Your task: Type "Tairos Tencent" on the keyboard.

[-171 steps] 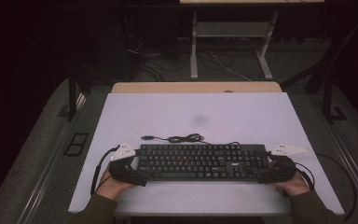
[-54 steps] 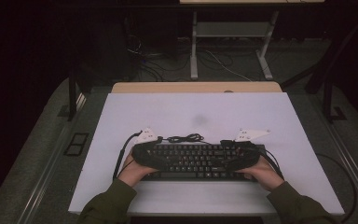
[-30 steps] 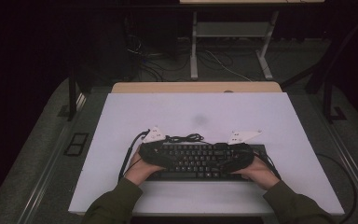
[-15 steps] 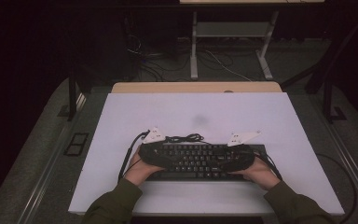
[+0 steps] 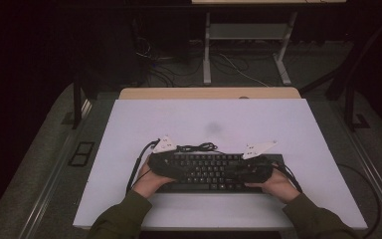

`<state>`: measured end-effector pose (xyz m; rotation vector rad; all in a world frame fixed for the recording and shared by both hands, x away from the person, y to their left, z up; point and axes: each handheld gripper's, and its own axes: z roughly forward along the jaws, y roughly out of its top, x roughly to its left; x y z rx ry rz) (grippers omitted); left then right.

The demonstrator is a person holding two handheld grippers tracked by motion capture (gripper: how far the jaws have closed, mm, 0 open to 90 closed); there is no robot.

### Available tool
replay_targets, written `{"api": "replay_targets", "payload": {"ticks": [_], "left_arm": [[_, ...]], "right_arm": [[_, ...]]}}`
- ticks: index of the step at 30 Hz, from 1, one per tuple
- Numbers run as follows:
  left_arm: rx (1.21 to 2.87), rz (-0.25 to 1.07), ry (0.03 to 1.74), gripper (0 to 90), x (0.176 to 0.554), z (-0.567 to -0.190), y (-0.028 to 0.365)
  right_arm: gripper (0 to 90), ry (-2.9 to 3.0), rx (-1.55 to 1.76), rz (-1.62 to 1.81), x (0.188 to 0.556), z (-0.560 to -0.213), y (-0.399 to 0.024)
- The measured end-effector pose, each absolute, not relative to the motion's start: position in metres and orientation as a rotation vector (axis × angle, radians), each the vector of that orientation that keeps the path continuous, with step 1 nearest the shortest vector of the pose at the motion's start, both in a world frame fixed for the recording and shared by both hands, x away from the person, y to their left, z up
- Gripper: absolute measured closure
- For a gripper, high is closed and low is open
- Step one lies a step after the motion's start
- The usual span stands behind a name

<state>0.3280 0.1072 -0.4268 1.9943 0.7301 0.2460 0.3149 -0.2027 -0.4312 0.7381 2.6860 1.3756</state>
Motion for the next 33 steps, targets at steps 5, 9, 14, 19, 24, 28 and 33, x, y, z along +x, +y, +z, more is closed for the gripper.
{"api": "replay_targets", "payload": {"ticks": [5, 9, 14, 19, 24, 28, 33], "left_arm": [[1.996, 0.245, 0.732, 6.8, 0.3279, -0.4272, 0.1068], [2.001, 0.245, 0.73, 6.8, 0.3279, -0.4275, 0.1063], [2.007, 0.243, 0.727, 6.8, 0.3281, -0.4279, 0.106], [2.01, 0.241, 0.732, 6.8, 0.3279, -0.4286, 0.1053], [2.013, 0.243, 0.734, 6.8, 0.328, -0.4287, 0.1052], [2.017, 0.243, 0.734, 6.9, 0.3281, -0.4288, 0.1053], [2.02, 0.239, 0.733, 8.8, 0.3281, -0.4286, 0.1055]], "right_arm": [[89.3, 2.709, 0.717, 1.368, 0.3149, -0.4313, -0.2044], [89.5, 2.728, 0.705, 1.358, 0.3143, -0.4322, -0.2053], [89.5, 2.754, 0.68, 1.316, 0.3133, -0.4344, -0.2047], [89.5, 2.77, 0.66, 1.277, 0.3125, -0.4362, -0.2039], [89.5, 2.773, 0.65, 1.267, 0.3117, -0.4368, -0.2035], [89.5, 2.777, 0.645, 1.258, 0.3117, -0.4374, -0.2034], [89.5, 2.781, 0.648, 1.248, 0.3113, -0.4382, -0.2039]]}}
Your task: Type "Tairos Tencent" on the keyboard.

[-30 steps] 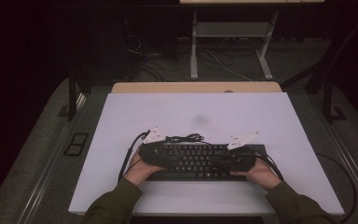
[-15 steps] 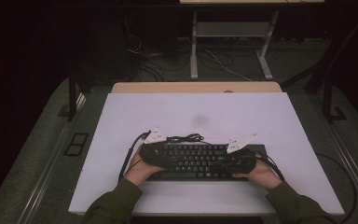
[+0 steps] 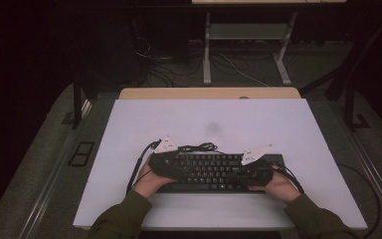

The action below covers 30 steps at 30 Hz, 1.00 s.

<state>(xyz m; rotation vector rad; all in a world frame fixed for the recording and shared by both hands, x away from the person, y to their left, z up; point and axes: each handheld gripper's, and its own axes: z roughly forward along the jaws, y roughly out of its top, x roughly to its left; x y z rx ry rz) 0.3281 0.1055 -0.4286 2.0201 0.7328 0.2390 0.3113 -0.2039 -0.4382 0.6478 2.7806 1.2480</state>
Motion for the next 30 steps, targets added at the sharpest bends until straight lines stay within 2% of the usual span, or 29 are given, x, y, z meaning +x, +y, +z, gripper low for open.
{"api": "replay_targets", "payload": {"ticks": [12, 30], "left_arm": [[2.051, 0.235, 0.735, 20.5, 0.3277, -0.4294, 0.1045], [2.082, 0.222, 0.766, 69.6, 0.3308, -0.43, 0.1101]], "right_arm": [[89.5, 2.779, 0.645, 1.245, 0.3108, -0.4383, -0.2036], [89.6, 2.777, 0.643, 1.244, 0.3107, -0.4385, -0.2037]]}}
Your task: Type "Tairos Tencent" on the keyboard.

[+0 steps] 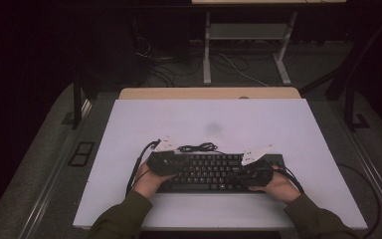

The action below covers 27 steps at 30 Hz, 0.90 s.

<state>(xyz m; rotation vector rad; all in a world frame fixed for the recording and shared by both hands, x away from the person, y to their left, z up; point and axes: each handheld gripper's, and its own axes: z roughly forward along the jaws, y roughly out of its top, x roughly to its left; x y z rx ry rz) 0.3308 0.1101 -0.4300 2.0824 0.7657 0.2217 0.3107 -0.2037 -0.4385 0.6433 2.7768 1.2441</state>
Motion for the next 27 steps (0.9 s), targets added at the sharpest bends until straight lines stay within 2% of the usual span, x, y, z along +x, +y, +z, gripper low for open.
{"api": "replay_targets", "payload": {"ticks": [10, 27], "left_arm": [[2.125, 0.177, 0.764, 88.4, 0.3312, -0.4304, 0.1108], [2.188, 0.146, 0.744, 88.9, 0.3307, -0.432, 0.1092]], "right_arm": [[89.5, 2.777, 0.646, 1.245, 0.3108, -0.4385, -0.2038], [89.5, 2.775, 0.641, 1.24, 0.3101, -0.4383, -0.2033]]}}
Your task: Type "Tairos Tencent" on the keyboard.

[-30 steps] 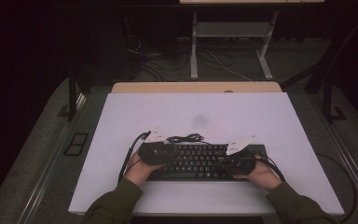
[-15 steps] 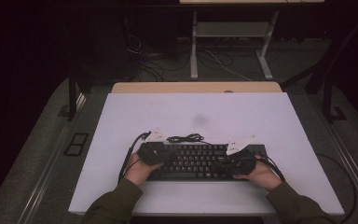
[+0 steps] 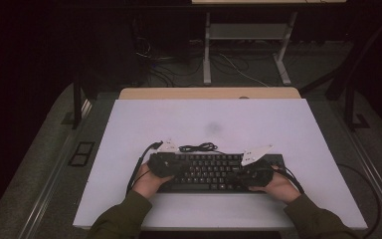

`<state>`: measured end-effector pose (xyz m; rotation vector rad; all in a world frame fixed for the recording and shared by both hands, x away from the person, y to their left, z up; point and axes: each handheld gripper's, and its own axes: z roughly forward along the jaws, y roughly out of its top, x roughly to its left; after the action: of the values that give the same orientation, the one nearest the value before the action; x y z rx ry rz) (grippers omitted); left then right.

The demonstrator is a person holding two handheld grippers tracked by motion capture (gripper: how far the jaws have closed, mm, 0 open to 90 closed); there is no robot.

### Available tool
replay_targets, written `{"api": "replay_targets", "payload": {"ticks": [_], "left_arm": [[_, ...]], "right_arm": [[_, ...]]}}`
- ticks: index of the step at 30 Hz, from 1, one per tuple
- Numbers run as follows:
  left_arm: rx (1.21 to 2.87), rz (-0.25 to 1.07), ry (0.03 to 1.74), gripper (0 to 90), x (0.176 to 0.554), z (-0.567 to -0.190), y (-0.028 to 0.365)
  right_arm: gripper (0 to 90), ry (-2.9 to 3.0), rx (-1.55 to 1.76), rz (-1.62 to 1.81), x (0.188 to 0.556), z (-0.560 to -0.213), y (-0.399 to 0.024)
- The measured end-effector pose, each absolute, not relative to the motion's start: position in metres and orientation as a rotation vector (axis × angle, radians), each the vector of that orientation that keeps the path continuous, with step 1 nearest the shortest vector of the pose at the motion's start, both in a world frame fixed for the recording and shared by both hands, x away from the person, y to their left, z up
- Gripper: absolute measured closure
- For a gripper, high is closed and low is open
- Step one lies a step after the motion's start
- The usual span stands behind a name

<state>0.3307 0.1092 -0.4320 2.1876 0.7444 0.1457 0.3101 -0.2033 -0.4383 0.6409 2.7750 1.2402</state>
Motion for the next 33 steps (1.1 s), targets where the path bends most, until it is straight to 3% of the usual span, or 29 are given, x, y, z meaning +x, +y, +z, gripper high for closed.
{"api": "replay_targets", "payload": {"ticks": [33], "left_arm": [[2.158, 0.155, 0.744, 86.8, 0.3291, -0.429, 0.1107]], "right_arm": [[89.5, 2.777, 0.648, 1.246, 0.3108, -0.4382, -0.2039]]}}
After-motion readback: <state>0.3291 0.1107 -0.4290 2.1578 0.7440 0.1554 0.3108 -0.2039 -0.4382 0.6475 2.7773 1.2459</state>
